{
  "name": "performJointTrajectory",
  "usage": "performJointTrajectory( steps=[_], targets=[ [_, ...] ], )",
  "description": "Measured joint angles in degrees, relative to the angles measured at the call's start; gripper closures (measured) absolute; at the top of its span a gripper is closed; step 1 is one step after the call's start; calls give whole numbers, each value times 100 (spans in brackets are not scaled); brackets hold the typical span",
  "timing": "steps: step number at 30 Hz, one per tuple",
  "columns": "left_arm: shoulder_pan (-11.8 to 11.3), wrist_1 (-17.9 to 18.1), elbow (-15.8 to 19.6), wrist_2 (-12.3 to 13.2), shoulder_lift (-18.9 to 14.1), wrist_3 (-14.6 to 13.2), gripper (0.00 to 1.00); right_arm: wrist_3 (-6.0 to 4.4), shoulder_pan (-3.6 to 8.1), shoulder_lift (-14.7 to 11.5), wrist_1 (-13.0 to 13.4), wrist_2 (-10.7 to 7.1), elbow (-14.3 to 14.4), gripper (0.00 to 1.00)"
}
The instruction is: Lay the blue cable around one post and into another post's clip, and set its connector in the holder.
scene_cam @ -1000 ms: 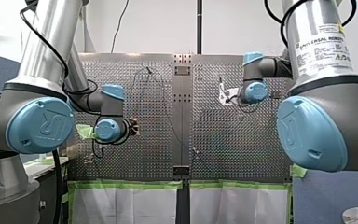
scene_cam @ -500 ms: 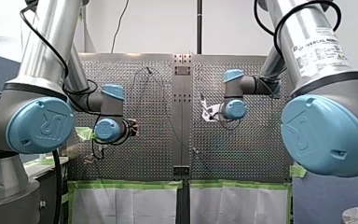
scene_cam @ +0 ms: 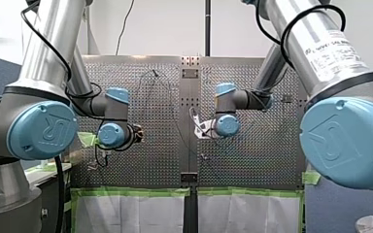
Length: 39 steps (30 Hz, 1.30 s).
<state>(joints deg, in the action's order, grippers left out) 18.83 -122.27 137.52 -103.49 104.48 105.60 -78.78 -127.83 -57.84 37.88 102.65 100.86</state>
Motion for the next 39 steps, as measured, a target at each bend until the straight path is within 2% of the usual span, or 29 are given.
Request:
performJointTrajectory(
  steps=[3, 9, 15, 20, 25, 28, 32, 39],
  targets=[
    [0, -6, 0, -7, 0, 4, 0, -20, -154, 9, -87, 155, 1, 0],
    [-3, -24, -1, -35, -2, 12, 0, -180, -459, 19, -182, 461, 7, 0],
    [-9, -161, -2, -240, -2, -14, 0, -216, -798, 28, -209, 799, 9, 0],
    [-12, -255, -1, -404, -3, -70, 0, -241, -1094, 220, -98, 1095, 16, 0],
    [-25, -319, -1, -618, -3, -69, 0, -363, -1385, 374, -171, 1387, 17, 0],
    [-32, -335, -2, -677, -2, -64, 0, -398, -1555, 398, -232, 1557, 21, 0],
    [-30, -351, -1, -676, 0, -31, 0, -435, -1774, 406, -250, 1682, 20, 0],
    [-35, -417, -3, -662, -1, 21, 0, -452, -2168, 413, -233, 1701, 18, 0]
  ],
)
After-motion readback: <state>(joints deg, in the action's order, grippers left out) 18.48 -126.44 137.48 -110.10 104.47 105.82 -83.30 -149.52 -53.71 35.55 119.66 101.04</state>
